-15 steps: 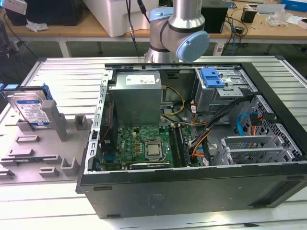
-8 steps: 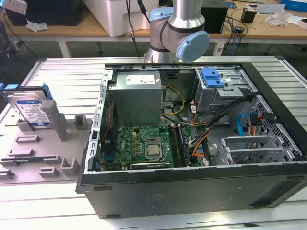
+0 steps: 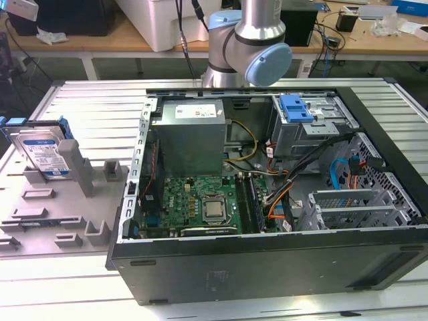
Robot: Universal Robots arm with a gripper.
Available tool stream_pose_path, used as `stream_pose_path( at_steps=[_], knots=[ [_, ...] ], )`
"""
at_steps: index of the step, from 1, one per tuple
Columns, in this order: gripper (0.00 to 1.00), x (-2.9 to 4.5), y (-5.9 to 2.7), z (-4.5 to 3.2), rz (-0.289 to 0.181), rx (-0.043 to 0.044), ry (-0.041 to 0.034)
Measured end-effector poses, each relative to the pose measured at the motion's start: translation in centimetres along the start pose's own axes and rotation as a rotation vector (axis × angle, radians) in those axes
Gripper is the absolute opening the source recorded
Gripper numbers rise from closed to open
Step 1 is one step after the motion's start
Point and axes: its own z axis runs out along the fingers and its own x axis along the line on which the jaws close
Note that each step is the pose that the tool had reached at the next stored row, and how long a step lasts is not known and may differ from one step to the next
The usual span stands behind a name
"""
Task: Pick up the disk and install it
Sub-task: 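Pick up the disk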
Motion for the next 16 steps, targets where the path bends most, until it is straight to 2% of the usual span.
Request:
stream_pose_path(
  at_steps=[3, 9, 16],
  knots=[
    [0.41, -0.46, -0.01, 0.11, 0.000, 0.0000, 0.0000],
    [0.41, -0.56, 0.70, 0.61, 0.000, 0.0008, 0.0000],
    [0.41, -0.64, 0.78, 0.98, 0.000, 0.0026, 0.0002]
  ],
)
